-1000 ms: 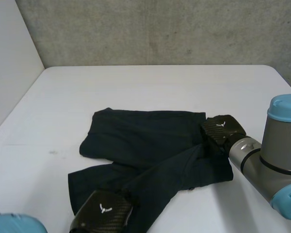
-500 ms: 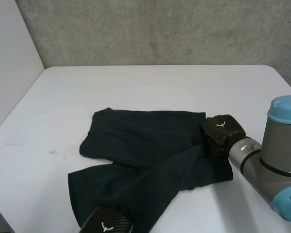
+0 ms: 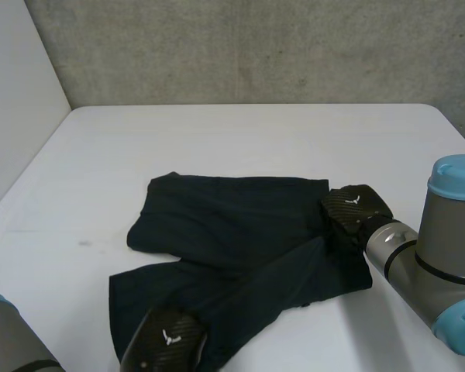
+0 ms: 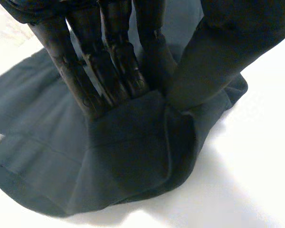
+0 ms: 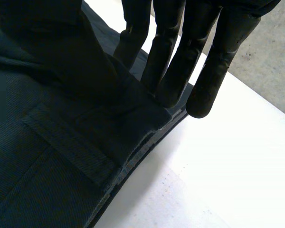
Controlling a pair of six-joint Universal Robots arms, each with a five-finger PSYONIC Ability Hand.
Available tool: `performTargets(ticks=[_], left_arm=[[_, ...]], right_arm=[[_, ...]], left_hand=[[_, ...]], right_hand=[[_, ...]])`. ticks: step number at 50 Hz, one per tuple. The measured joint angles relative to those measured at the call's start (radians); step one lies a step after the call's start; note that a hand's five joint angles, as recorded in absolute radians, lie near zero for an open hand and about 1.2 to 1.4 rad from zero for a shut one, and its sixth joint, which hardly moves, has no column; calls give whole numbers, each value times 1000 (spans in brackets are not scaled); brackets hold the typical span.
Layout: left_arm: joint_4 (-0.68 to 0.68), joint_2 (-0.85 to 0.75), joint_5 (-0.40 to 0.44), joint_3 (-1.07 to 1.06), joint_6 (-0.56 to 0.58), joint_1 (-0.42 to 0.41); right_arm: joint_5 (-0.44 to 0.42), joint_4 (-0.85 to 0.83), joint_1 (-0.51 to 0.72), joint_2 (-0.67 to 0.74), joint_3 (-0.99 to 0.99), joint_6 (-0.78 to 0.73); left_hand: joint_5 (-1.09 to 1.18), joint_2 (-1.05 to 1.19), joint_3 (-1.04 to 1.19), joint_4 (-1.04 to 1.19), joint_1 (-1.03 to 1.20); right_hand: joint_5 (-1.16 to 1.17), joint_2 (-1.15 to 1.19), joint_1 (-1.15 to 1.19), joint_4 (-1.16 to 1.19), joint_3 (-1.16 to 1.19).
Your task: Fold the shorts.
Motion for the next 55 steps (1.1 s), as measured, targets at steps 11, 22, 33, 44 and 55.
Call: performTargets(ticks=[11,22,33,44,55], left_arm=[[24,113,-37,59,48,101],[25,67,116,247,157,435],[27,-350,273,697,244,575],[-41,-562,276,942,195,591],[-201,-355,334,781,44,585]], right_arm=[[-4,1,0,-1,-3,0],[-10,1,10,7,-60,-1],[4,-88,25,184,-288,-14],[55,-120,29,371,-457,-104],[36,-175,20,198,-261,-68]], left_hand=[[0,18,55,15,0],[9,19,56,19,0],[13,20,56,19,0],[-58,-86,-28,-74,-71],[-667,-680,-626,-690,-629]], right_hand=[[0,0,0,0,0],[0,0,0,0,0],[0,0,0,0,0],[0,0,0,0,0],[0,0,0,0,0]])
